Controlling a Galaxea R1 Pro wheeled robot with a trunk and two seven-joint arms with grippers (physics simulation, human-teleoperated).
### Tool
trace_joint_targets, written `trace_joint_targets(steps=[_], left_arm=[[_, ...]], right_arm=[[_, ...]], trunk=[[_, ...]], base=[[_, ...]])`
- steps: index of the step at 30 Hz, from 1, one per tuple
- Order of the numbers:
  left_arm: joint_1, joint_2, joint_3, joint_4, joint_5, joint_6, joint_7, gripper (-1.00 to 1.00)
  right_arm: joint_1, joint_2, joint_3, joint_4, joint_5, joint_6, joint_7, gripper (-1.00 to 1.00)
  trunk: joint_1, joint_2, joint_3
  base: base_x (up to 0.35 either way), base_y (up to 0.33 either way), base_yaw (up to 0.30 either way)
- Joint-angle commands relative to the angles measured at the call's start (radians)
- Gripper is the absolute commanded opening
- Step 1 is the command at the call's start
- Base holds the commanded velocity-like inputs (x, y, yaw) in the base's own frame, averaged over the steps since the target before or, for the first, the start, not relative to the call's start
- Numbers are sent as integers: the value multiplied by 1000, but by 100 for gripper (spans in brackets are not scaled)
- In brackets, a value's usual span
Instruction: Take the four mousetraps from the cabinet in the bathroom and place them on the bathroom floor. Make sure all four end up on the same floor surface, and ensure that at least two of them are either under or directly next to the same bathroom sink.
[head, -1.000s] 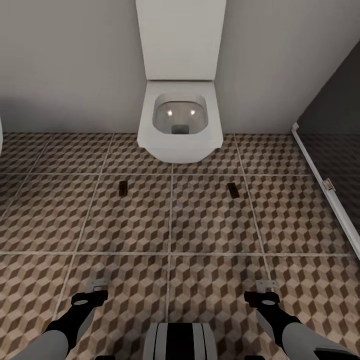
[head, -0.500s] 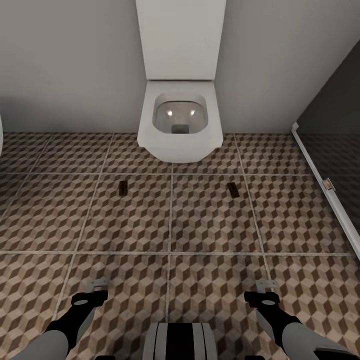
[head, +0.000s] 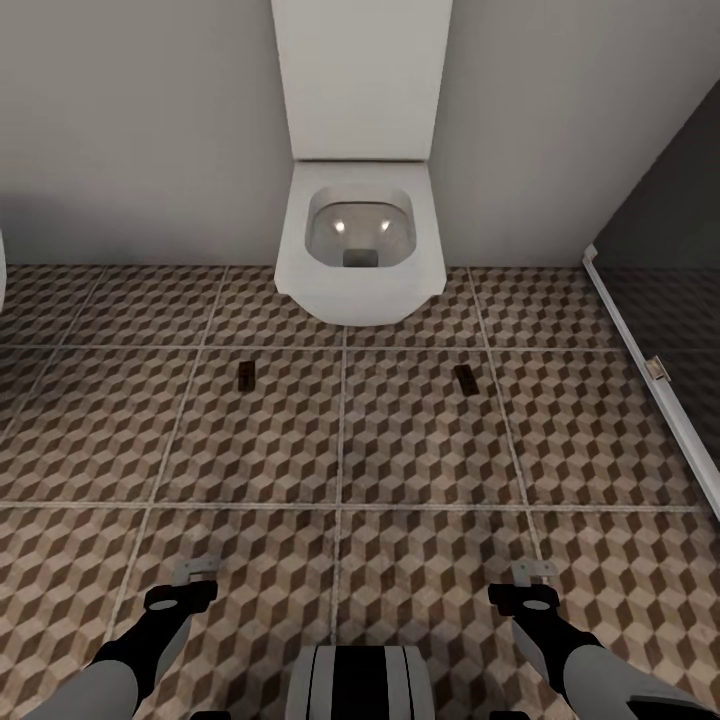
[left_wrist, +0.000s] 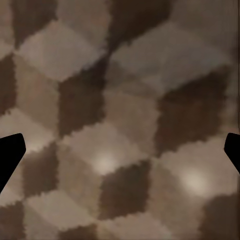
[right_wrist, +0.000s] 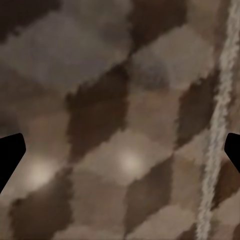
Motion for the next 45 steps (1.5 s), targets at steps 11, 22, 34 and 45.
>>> trace_joint_targets(steps=[11,22,34,45], left_arm=[[0,-4,5,-1,-10,4,0,100],[0,-5,6,-1,-10,4,0,100],[0,-5,8,-1,-10,4,0,100],[0,-5,9,-1,-10,4,0,100]], right_arm=[[-1,0,-6,1,10,-4,-2,100],[-1,1,-6,1,10,-10,-2,100],[-1,1,-6,1,11,-11,-2,100],[-1,1,-6,1,11,-12,-2,100]], trunk=[[0,0,0],[-5,2,38],[-10,5,85],[-15,8,127]], base=[[0,0,0],[0,0,0],[0,0,0],[0,0,0]])
